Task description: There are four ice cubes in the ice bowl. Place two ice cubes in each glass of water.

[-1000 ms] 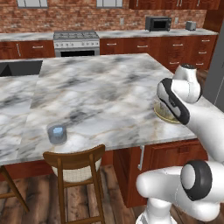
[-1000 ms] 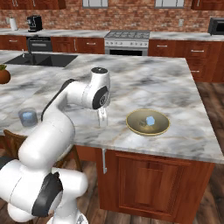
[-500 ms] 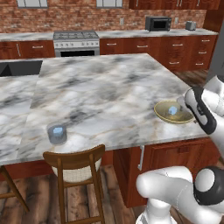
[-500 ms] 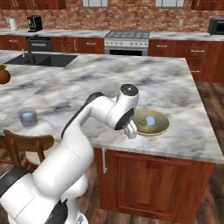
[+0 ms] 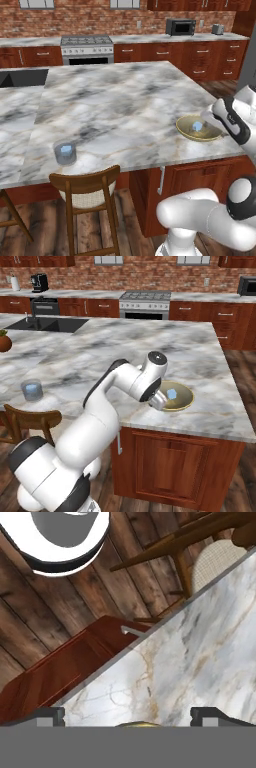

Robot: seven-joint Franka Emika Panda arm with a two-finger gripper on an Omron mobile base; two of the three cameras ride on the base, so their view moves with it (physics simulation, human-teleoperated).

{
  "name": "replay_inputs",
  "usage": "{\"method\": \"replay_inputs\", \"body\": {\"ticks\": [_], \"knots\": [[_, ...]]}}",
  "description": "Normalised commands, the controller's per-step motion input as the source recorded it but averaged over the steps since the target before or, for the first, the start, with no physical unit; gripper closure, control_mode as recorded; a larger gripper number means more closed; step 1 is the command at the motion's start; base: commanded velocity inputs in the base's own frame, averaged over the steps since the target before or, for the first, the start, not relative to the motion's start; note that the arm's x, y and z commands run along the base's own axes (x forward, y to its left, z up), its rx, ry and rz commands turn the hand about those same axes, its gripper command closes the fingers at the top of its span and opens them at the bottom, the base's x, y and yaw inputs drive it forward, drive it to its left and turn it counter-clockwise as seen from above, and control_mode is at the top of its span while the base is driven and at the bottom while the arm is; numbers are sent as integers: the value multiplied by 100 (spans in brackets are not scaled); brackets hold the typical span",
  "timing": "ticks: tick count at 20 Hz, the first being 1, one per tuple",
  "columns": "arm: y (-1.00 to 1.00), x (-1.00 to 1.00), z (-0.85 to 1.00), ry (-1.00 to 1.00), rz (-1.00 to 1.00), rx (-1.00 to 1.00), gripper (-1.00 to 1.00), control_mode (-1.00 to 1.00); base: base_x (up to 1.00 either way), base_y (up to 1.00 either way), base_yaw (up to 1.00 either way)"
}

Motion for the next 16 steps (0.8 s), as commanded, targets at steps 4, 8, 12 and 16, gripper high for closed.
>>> {"method": "replay_inputs", "body": {"ticks": [4,8,12,16], "knots": [[0,24,0,0,5,-1,-100,-100,0,0,0],[0,32,0,0,0,0,-100,-100,0,0,0],[0,38,0,2,-1,0,-100,-100,0,0,0],[-3,19,-15,10,-10,0,-100,-100,0,0,0]]}}
